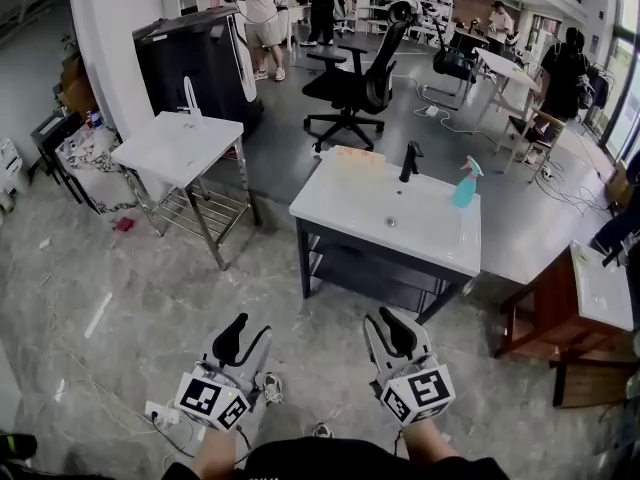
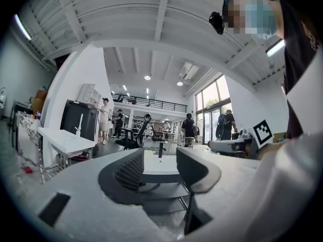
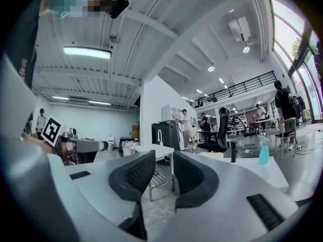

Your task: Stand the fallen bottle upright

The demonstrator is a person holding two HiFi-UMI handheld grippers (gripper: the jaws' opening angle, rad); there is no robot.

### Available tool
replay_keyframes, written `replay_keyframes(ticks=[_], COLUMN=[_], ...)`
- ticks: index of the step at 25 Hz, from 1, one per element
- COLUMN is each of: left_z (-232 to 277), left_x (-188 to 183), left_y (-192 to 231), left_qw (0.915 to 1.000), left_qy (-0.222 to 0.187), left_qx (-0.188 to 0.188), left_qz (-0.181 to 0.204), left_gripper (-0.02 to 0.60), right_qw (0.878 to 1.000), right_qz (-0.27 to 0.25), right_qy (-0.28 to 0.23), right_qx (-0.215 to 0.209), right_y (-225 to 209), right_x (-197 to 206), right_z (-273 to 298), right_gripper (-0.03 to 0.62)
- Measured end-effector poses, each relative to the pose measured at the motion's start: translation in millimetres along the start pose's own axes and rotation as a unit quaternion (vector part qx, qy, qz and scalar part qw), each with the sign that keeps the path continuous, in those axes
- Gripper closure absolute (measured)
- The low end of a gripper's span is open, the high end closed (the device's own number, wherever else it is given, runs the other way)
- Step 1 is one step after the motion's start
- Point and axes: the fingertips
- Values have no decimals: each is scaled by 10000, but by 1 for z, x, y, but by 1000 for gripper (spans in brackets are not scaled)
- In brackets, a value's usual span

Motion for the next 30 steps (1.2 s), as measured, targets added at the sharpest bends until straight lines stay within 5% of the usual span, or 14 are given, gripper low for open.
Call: replay_keyframes(ticks=[1, 9, 20, 30], left_z=[8, 69, 141, 183], left_x=[0, -21, -52, -42], left_y=[6, 86, 179, 218], left_qw=[10000, 9983, 9902, 9847], left_qy=[1, 10, 55, 157], left_qx=[53, 582, 1392, 1719], left_qz=[-16, -83, 62, -227], left_gripper=[368, 315, 302, 302], right_qw=[10000, 9991, 9927, 9886], right_qz=[17, 31, 202, 252], right_qy=[-2, -15, -107, 162], right_qx=[11, 411, 1187, 1479], right_y=[-3, -17, -25, -35], right_x=[-1, -25, -48, -41], right_z=[8, 93, 183, 226], right_gripper=[483, 379, 368, 367])
Point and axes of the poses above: the fingertips, and each gripper's own axes: z forward along the fingers, y to its left, x out of its underside, and after that the axes turned 9 degrees about y, right-handed
